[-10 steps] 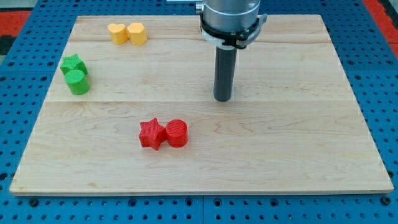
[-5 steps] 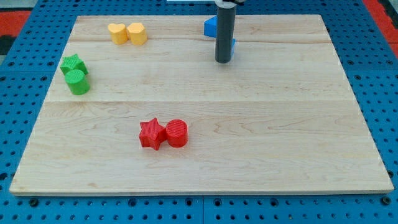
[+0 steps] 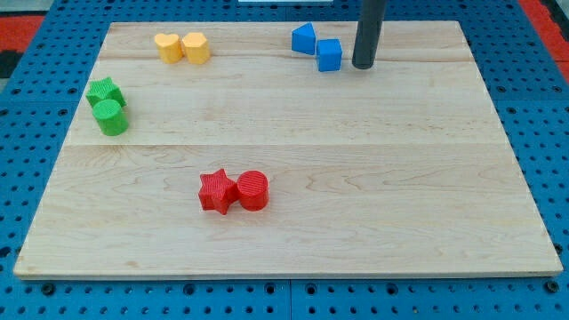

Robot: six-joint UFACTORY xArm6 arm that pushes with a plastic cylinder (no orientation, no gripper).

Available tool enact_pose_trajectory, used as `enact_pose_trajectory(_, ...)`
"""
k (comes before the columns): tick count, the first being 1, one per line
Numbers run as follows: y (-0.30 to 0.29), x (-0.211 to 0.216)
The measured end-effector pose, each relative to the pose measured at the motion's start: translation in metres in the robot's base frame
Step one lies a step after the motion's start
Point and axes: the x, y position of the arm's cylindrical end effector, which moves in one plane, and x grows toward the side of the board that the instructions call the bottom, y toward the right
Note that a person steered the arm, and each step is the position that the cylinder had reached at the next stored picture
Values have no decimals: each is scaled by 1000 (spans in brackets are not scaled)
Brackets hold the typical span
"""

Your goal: Slide the blue cube closer to the blue triangle

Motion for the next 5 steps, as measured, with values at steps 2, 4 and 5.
enact_pose_trajectory(2,-51,-10)
enact_pose_trajectory(4,-67,33)
enact_pose_trajectory(5,-103,60)
